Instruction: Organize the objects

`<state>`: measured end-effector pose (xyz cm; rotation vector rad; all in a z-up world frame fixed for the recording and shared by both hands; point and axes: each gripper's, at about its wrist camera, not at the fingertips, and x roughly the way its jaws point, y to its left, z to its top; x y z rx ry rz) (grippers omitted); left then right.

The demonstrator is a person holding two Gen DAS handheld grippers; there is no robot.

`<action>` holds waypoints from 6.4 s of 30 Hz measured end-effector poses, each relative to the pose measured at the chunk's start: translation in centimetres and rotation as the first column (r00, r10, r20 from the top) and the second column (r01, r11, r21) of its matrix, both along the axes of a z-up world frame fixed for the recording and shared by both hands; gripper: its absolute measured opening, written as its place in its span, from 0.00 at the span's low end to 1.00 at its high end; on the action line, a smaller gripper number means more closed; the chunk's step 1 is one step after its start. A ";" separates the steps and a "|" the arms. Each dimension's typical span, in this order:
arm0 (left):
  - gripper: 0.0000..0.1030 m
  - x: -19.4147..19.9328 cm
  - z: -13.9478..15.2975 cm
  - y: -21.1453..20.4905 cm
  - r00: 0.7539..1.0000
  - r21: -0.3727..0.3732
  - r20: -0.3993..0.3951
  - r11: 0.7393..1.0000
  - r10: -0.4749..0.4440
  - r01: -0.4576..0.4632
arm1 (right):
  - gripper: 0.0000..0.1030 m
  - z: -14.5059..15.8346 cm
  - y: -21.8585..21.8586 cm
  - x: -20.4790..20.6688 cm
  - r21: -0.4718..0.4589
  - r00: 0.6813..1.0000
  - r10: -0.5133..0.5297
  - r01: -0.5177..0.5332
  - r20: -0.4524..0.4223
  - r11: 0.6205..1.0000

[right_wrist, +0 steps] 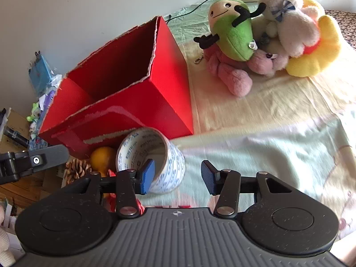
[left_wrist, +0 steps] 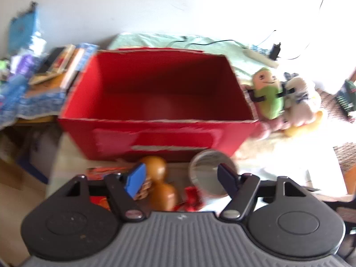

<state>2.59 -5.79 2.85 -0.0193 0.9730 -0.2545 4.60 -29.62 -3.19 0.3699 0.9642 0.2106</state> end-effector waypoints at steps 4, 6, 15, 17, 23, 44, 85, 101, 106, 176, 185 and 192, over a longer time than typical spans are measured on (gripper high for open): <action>0.52 1.9 -1.7 -1.7 0.998 -0.002 -0.036 0.999 -0.048 0.048 | 0.42 -0.8 0.0 1.3 0.010 0.999 0.031 -0.031 0.010 0.999; 0.45 2.7 -2.5 -2.5 0.995 -0.005 -0.072 0.998 -0.070 0.070 | 0.36 -1.2 0.0 1.8 0.019 0.999 0.042 -0.042 0.002 0.999; 0.23 4.6 -5.4 -4.3 0.974 0.057 -0.164 0.985 -0.154 0.165 | 0.21 -2.0 0.1 2.7 0.041 0.996 0.090 -0.090 -0.013 0.995; 0.20 4.9 -6.2 -4.4 0.971 0.064 -0.182 0.984 -0.154 0.168 | 0.20 -2.1 0.0 2.7 0.041 0.995 0.094 -0.094 -0.016 0.995; 0.20 5.3 -6.7 -4.7 0.972 0.098 -0.171 0.979 -0.163 0.181 | 0.17 -2.4 0.6 3.4 0.046 0.994 0.109 -0.107 -0.029 0.993; 0.03 4.9 -7.0 -4.9 0.965 0.147 -0.162 0.962 -0.205 0.229 | 0.11 -2.4 -1.0 3.3 0.062 0.994 0.104 -0.102 -0.032 0.993; 0.05 14.1 2.9 -3.1 0.939 -0.017 0.070 0.941 -0.336 0.338 | 0.10 9.4 5.3 14.1 -0.263 0.951 0.255 -0.205 0.173 0.943; 0.13 21.6 -5.0 -3.6 0.902 -0.021 -0.222 0.927 -0.370 0.375 | 0.08 3.2 10.2 20.4 -0.394 0.944 0.298 -0.331 -0.144 0.857; 0.17 21.8 -5.1 -3.3 0.892 -0.034 -0.213 0.915 -0.400 0.402 | 0.07 2.3 10.6 20.9 -0.428 0.946 0.287 -0.325 -0.151 0.843; 0.56 21.9 -5.0 0.5 0.896 0.368 -0.030 0.829 -0.443 0.421 | 0.22 1.5 8.5 19.8 -0.029 0.978 0.141 -0.147 -0.152 0.989; 0.65 19.3 -1.6 1.0 0.913 0.370 0.044 0.855 -0.407 0.363 | 0.24 3.5 7.9 17.1 -0.053 0.982 0.179 -0.182 -0.052 0.982; 0.75 16.4 0.5 1.4 0.925 0.370 0.088 0.874 -0.369 0.314 | 0.28 5.4 7.0 14.9 -0.048 0.975 0.219 -0.218 0.025 0.975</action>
